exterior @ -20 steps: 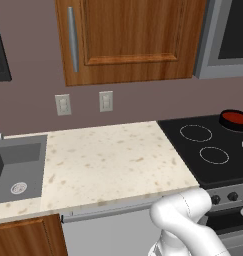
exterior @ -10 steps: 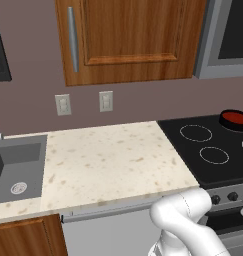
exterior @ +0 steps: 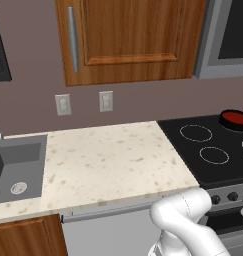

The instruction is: Wait until the marinara sauce is simmered to a deep red color and then turn off the stove.

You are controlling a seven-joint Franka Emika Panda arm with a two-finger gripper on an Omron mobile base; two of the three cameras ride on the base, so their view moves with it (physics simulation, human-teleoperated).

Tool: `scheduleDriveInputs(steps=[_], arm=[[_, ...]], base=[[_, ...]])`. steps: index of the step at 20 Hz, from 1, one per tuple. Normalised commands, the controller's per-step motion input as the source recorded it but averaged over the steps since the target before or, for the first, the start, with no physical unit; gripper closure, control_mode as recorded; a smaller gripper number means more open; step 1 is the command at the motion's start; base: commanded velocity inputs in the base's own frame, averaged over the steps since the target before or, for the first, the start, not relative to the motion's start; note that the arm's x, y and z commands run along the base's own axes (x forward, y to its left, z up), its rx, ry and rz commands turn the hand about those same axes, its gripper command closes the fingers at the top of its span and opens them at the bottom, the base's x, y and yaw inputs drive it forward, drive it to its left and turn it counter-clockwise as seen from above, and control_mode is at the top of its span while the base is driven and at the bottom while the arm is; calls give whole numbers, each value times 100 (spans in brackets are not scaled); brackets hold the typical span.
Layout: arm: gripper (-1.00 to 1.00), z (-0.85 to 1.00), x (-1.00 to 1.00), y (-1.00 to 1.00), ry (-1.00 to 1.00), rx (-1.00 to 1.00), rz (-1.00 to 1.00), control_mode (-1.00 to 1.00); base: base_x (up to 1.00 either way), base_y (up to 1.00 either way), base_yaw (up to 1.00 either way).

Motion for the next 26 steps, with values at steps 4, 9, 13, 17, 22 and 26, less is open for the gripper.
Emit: scheduleDriveInputs(steps=[4,9,13,17,22,26], arm=[[-100,0,0,0,0,0,0,-100],[-100,0,0,0,0,0,0,-100],[-100,0,0,0,0,0,0,-100],[-100,0,0,0,0,0,0,-100],[-100,0,0,0,0,0,0,-100],[-100,0,0,0,0,0,0,-100]], base=[[0,0,0],[0,0,0],[0,0,0],[0,0,0],[0,0,0],[0,0,0]])
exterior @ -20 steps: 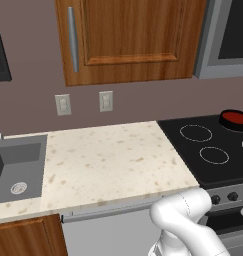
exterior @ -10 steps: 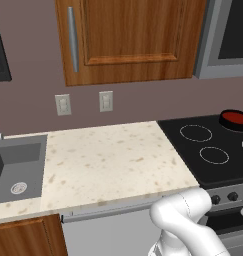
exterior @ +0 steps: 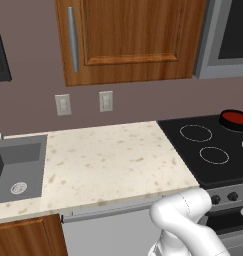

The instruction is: Wait until the marinara sauce is simmered to a deep red color and then turn off the stove.

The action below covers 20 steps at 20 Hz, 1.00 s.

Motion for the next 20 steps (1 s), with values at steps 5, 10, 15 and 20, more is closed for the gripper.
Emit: scheduleDriveInputs(steps=[5,10,15,20], arm=[[-100,0,0,0,0,0,0,-100],[-100,0,0,0,0,0,0,-100],[-100,0,0,0,0,0,0,-100],[-100,0,0,0,0,0,0,-100]], base=[[0,0,0],[0,0,0],[0,0,0],[0,0,0]])
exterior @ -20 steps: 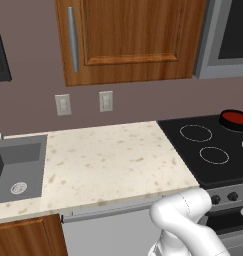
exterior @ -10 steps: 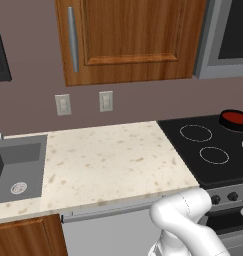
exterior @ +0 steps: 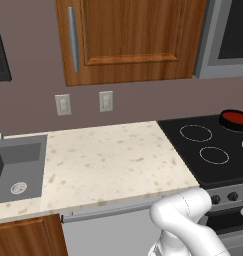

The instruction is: Wait until the marinara sauce is simmered to a deep red color and then turn off the stove.

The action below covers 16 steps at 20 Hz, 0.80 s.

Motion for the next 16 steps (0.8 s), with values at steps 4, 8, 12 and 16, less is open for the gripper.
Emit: scheduleDriveInputs(steps=[4,8,12,16], arm=[[-100,0,0,0,0,0,0,-100],[-100,0,0,0,0,0,0,-100],[-100,0,0,0,0,0,0,-100],[-100,0,0,0,0,0,0,-100]], base=[[0,0,0],[0,0,0],[0,0,0],[0,0,0]])
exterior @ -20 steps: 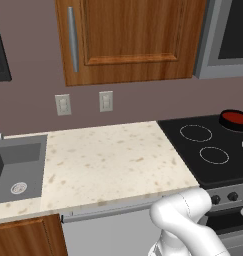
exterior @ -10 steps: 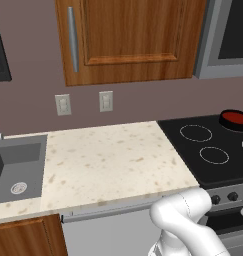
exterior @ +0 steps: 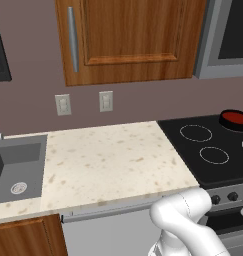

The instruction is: Wait until the marinara sauce is simmered to a deep red color and then turn off the stove.

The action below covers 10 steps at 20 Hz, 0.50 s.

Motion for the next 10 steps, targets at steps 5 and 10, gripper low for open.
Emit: scheduleDriveInputs(steps=[5,10], arm=[[-100,0,0,0,0,0,0,-100],[-100,0,0,0,0,0,0,-100]], base=[[0,0,0],[0,0,0]])
